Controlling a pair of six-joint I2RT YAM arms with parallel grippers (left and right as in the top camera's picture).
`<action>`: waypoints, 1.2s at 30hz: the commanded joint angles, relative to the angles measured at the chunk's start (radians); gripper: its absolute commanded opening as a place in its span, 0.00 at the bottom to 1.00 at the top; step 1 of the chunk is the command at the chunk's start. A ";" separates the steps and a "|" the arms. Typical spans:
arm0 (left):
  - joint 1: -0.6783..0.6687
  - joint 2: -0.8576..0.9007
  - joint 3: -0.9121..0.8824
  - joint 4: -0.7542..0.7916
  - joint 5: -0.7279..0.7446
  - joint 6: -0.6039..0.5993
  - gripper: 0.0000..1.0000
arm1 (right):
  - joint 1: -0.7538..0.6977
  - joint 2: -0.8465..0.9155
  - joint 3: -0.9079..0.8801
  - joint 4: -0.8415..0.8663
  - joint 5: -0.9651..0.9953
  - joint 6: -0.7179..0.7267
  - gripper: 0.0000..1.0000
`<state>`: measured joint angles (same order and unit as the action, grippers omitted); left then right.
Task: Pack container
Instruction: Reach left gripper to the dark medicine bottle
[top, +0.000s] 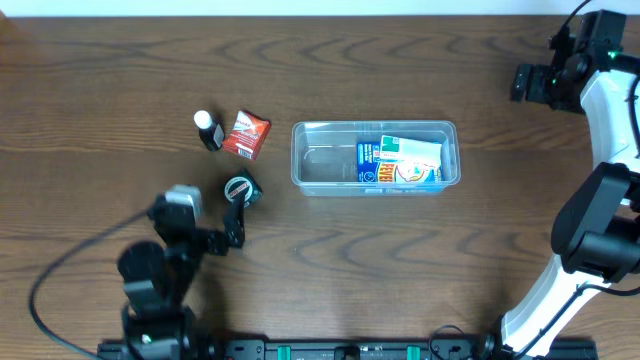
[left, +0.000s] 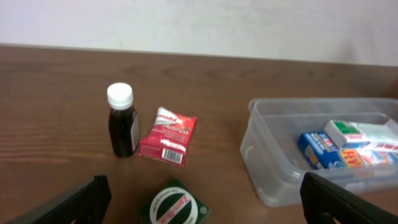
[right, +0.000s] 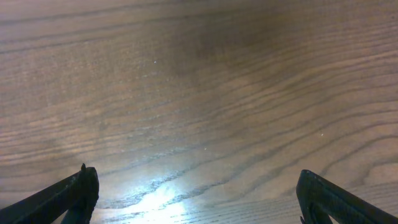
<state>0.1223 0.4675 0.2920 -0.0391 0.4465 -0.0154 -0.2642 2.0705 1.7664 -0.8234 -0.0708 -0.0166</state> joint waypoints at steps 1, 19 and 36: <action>-0.004 0.179 0.184 -0.055 0.018 -0.017 0.98 | -0.005 -0.001 0.006 0.000 0.003 0.012 0.99; -0.034 0.842 0.868 -0.438 -0.041 0.154 0.98 | -0.005 -0.001 0.006 0.001 0.003 0.012 0.99; -0.034 0.852 0.868 -0.423 -0.208 0.153 0.98 | -0.005 -0.001 0.006 0.001 0.003 0.012 0.99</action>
<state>0.0895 1.3186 1.1416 -0.4675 0.2546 0.1253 -0.2642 2.0705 1.7664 -0.8223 -0.0708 -0.0109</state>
